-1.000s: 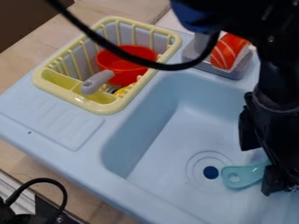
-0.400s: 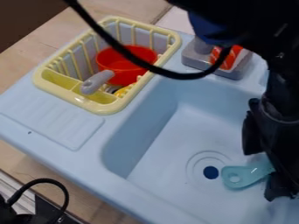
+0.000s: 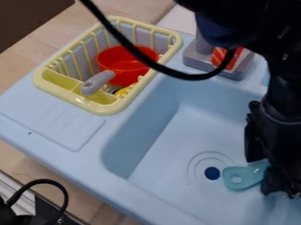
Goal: Move the blue brush to the top left corner of the sink
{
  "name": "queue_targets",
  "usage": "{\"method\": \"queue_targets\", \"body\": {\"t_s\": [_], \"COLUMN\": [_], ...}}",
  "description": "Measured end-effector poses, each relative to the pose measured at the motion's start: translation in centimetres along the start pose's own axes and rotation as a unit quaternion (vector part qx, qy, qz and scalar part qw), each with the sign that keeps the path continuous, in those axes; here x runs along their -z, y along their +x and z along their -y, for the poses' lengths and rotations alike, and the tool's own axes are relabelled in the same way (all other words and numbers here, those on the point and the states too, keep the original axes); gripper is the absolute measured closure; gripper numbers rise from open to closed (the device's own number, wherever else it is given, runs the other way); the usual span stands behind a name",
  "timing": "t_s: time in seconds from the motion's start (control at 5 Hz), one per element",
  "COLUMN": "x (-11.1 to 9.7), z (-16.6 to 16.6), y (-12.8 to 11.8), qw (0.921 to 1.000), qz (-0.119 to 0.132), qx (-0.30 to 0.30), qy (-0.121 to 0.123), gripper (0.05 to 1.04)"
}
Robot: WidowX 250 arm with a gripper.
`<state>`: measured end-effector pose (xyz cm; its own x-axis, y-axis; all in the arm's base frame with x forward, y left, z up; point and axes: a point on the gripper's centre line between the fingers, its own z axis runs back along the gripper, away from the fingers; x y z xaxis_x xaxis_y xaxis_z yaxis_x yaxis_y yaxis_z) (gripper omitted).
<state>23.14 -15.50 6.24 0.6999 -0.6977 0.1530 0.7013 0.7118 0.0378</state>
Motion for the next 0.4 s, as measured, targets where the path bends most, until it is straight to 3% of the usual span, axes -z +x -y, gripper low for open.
{"method": "queue_targets", "body": {"t_s": [0.2, 0.4], "x": [0.00, -0.57], "z": [-0.17, -0.16], "y": [-0.15, -0.51], "qw": [1.0000, 0.9999], "qz": [-0.005, -0.007], "qx": [-0.003, -0.014], "qy": [0.005, 0.001], "gripper": [0.738, 0.837]}}
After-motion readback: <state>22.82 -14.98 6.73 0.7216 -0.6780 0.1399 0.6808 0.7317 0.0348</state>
